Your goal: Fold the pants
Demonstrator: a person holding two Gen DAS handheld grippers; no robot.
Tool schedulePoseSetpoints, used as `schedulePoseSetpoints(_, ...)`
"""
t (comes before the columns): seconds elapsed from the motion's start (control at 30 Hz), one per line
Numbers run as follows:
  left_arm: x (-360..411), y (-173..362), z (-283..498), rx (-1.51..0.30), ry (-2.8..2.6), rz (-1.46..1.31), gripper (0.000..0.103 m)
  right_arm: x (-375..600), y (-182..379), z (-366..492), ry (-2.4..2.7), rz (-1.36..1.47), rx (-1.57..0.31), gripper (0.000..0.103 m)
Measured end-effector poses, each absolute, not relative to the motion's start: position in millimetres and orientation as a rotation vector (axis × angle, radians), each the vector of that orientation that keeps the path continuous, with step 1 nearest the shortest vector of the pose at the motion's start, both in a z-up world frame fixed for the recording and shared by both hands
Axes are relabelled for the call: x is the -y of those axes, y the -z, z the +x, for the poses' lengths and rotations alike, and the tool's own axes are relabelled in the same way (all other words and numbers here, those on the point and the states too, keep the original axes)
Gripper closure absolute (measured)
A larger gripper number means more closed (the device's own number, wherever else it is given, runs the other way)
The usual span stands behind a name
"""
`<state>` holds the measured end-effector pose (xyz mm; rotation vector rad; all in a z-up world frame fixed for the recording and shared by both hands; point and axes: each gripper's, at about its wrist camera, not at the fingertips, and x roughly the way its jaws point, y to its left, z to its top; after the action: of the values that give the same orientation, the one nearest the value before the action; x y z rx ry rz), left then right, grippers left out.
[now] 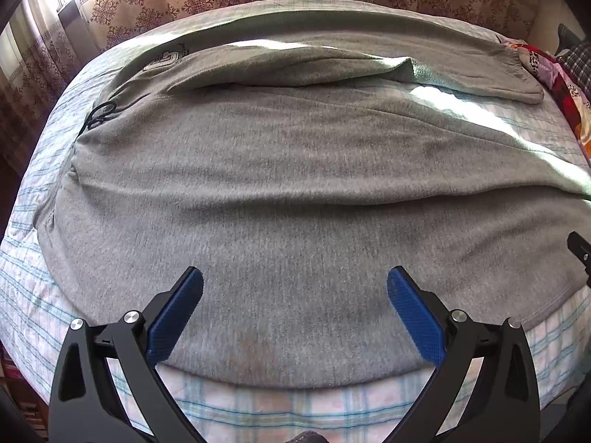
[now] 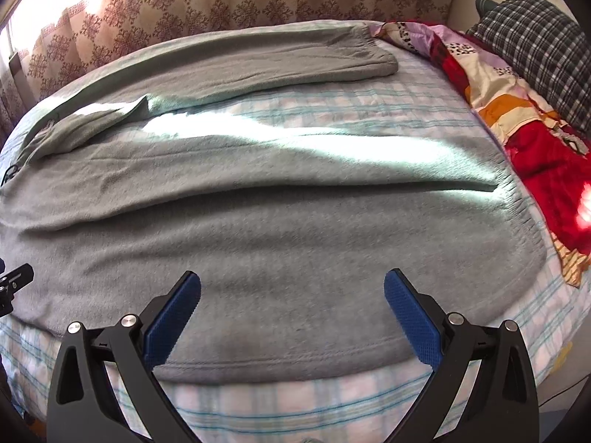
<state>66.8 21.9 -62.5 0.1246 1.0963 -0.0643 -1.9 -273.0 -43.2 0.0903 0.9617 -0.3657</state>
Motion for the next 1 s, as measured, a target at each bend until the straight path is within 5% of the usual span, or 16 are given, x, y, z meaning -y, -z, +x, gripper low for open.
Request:
schedulePoseSetpoints(0.3,3,64,121,-1.105,0.079,0.185,0.004,399,15,12,0.623,0.111,-0.889,0.005)
schedulePoseSetpoints(0.6,17,78,190,-1.142,0.115,0.123,0.027,472,28,47,0.6,0.253,-0.929,0.005)
schedulePoseSetpoints(0.63,18,80,197,-1.144,0.115,0.118,0.031,474,32,49,0.578,0.281,-0.942,0.009)
schedulePoseSetpoints(0.77,21,87,217,-1.139,0.11,0.109,0.035,476,46,58,0.545,0.325,-0.994,0.053)
schedulePoseSetpoints(0.87,26,87,227,-1.106,0.099,0.117,0.041,475,42,58,0.556,0.302,-0.962,0.071)
schedulePoseSetpoints(1.0,25,87,241,-1.082,0.068,0.097,0.043,478,33,62,0.604,0.245,-0.913,0.077)
